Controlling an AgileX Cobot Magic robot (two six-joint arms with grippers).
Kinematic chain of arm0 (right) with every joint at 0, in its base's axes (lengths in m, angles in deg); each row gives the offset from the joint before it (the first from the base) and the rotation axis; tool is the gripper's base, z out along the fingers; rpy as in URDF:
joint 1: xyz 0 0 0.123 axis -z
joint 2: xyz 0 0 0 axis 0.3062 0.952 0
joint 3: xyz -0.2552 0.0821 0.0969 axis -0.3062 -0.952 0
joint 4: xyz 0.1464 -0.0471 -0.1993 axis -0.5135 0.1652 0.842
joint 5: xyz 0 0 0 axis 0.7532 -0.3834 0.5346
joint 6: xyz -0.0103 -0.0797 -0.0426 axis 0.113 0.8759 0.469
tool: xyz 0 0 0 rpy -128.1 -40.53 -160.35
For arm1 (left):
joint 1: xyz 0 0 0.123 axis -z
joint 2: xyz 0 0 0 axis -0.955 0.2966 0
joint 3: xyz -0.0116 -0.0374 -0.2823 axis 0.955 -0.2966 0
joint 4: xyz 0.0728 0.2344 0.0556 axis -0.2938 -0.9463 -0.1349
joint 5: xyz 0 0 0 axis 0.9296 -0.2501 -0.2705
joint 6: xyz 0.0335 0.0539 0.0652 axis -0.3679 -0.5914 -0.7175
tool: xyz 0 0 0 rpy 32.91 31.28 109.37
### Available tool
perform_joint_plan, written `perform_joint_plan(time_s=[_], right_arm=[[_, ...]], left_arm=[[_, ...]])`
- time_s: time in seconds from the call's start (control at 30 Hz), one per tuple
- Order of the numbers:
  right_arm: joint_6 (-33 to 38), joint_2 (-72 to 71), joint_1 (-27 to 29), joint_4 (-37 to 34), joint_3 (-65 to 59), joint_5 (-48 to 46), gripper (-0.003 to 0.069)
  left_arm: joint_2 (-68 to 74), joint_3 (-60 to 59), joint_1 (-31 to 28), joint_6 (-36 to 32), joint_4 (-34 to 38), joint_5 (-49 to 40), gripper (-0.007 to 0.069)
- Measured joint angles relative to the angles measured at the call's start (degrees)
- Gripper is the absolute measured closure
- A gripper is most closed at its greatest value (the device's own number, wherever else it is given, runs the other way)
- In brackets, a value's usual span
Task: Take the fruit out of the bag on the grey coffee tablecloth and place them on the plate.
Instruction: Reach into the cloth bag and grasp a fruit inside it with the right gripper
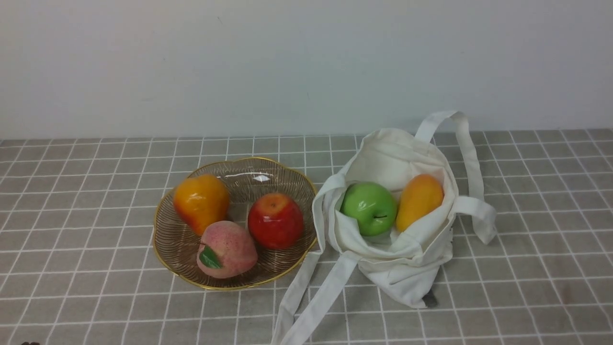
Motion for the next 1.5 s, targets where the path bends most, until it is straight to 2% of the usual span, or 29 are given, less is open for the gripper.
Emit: perform_joint_plan(time_s=[0.03,0.07,0.13,0.23,0.37,0.47,0.5,0.57,0.7,0.8,0.9,1.03,1.2,1.4,1.5], right_arm=[[4.4,0.0,0.0,0.7,3.1,-0.1,0.0673],[5.1,0.0,0.0,0.9,3.1,-0.1,0.0673],[11.3,2.4,0.0,3.3,9.6,-0.2,0.0673],[14.0,9.0,0.0,7.6,15.2,-2.9,0.0673],[14.3,18.8,0.0,13.2,19.8,-9.2,0.0673],[12.0,32.8,0.0,20.3,23.6,-17.9,0.0673],[11.8,33.6,0.0,20.3,23.7,-17.9,0.0673],[8.9,45.1,0.0,24.1,26.4,-24.4,0.0673],[8.1,57.6,-0.1,24.0,30.1,-28.7,0.0673],[12.1,66.0,-1.9,20.4,34.0,-29.5,0.0672],[15.2,70.5,-4.9,17.1,37.5,-29.1,0.0669],[21.5,78.6,-13.5,12.7,46.9,-28.4,0.0662],[22.7,86.3,-18.6,12.7,56.7,-28.2,0.0648],[23.8,96.3,-19.9,18.1,69.8,-28.0,0.0529],[23.9,100.5,-19.9,20.0,73.8,-27.4,0.0379]], left_arm=[[0.0,0.0,0.0,0.0,0.0,0.0,0.0632],[0.0,0.0,0.0,0.0,0.0,0.0,0.0632],[0.0,0.0,0.0,0.0,0.0,0.0,0.0632],[0.0,0.0,0.0,0.0,0.0,0.0,0.0632],[0.0,0.0,0.0,0.0,0.0,0.0,0.0632],[0.0,0.0,0.0,0.0,0.0,0.0,0.0632],[0.0,0.0,0.0,0.0,0.0,0.0,0.0632],[0.0,0.0,0.0,0.0,0.0,0.0,0.0632],[0.0,0.0,0.0,0.0,0.0,0.0,0.0632],[0.0,0.0,0.0,0.0,0.0,0.0,0.0632],[0.0,0.0,0.0,0.0,0.0,0.0,0.0632],[0.0,0.0,0.0,0.0,0.0,0.0,0.0632],[0.0,0.0,0.0,0.0,0.0,0.0,0.0632],[0.0,0.0,0.0,0.0,0.0,0.0,0.0632],[0.0,0.0,0.0,0.6,0.0,0.0,0.0632]])
